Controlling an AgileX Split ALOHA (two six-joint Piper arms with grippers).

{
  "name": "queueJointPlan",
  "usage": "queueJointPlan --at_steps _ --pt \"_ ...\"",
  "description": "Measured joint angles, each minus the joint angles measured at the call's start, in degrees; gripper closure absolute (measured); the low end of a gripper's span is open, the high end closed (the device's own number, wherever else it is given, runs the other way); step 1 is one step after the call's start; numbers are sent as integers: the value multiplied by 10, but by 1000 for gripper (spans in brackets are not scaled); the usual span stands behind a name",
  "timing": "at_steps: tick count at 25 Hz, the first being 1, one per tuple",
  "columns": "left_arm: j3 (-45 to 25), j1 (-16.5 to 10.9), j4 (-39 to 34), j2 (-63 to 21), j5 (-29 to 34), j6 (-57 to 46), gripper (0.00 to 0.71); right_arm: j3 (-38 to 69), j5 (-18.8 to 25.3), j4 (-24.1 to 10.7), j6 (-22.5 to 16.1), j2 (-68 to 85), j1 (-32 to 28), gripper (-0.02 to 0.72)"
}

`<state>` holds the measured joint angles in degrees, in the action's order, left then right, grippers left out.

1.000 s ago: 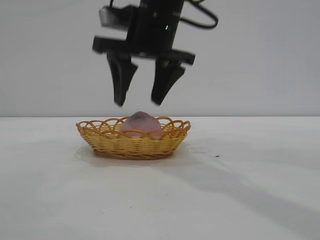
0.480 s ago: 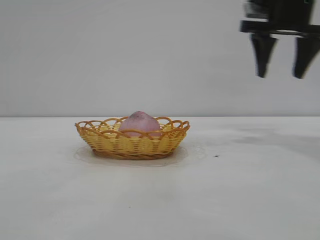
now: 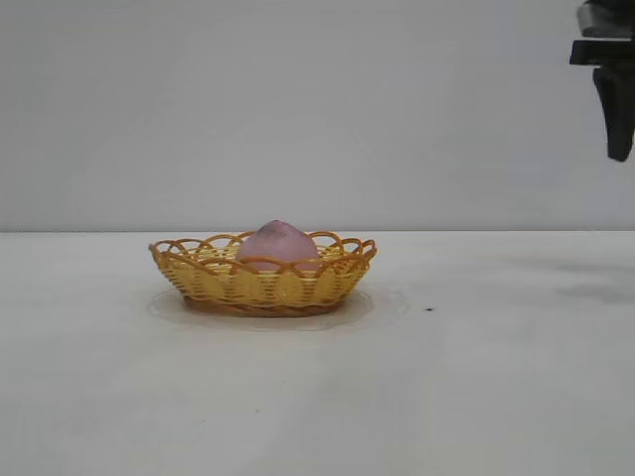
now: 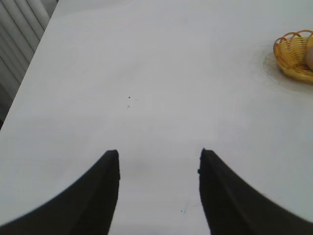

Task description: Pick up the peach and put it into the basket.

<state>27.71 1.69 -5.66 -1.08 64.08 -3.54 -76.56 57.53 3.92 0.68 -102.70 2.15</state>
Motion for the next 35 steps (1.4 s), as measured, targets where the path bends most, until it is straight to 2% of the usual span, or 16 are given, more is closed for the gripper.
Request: queueJointPlan --at_steps 3,8,14,23,35 --pt "0 0 0 0 0 0 387 112 -19 -4 0 100 0 211" --pt "0 0 0 0 0 0 387 282 -18 -6 0 263 0 211" --pt "0 0 0 0 0 0 387 398 31 -6 0 454 0 211" --pt "0 0 0 0 0 0 387 480 55 -7 0 678 0 211" --pt "0 0 0 0 0 0 387 485 66 -7 -1 930 0 211"
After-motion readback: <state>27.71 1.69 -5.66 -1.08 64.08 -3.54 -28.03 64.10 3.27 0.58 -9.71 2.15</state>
